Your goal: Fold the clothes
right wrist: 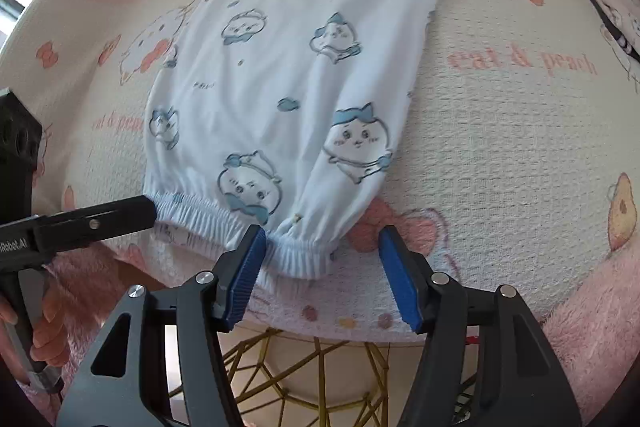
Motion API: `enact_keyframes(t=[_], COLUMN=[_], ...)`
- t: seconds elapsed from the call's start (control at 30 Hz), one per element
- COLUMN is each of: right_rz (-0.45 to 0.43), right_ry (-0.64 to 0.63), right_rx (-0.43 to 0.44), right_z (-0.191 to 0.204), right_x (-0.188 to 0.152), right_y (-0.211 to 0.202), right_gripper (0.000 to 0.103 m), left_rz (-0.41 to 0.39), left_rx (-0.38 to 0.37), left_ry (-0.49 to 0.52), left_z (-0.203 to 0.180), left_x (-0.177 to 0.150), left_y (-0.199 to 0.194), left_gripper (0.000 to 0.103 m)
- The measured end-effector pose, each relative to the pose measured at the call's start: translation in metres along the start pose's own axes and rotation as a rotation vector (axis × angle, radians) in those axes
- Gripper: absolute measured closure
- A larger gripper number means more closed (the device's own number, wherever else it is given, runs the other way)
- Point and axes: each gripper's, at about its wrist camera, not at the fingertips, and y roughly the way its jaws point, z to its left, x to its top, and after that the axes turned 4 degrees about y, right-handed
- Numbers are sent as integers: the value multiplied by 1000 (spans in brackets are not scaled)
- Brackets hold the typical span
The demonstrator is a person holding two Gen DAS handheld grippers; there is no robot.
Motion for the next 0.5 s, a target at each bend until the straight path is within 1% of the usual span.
enact_keyframes(t=[0.03, 0.07, 0.1, 0.13, 0.2, 0.23, 0.27, 0.3, 0.33, 0.4, 0.47, 0.5], right_rz=[3, 5, 2, -1, -6, -9, -12, -15, -18, -23, -36, -42], right_ry=[-13, -25, -28, -29, -22, -18, -14, -10, -6, 2, 7, 10], right_rx=[13, 28, 29, 25, 29, 32, 35, 38, 41, 47, 59, 65], right_z=[4, 8, 9, 9, 11, 12, 13, 14, 15, 17, 18, 18], right_x=[-1, -1, -3, -3, -8, -11, -13, -16, -19, -25, -14, -8], right_y=[0, 0, -2, -2, 0, 1, 2, 3, 4, 6, 11, 14], right_gripper=[54, 64, 66, 66, 65, 65, 64, 65, 66, 82, 85, 86], left_rz=[7, 0, -6, -13, -23, -28, -32, -37, -37, -46, -67, -87], left_rx=[-13, -16, -5, 7, -24, -42, -49, -39, -29, -8, -3, -13], left_ry=[7, -1, -10, -19, -58, -78, -94, -105, -103, -62, -26, -24], left_z=[-3, -5, -6, -6, 0, 4, 7, 9, 10, 2, -8, -11], left_x=[1, 2, 2, 1, 3, 4, 5, 5, 4, 3, 0, -2], left_y=[4, 6, 8, 9, 9, 9, 9, 9, 8, 4, -4, -10], left_gripper=[42, 47, 54, 58, 59, 60, 64, 78, 84, 85, 85, 85])
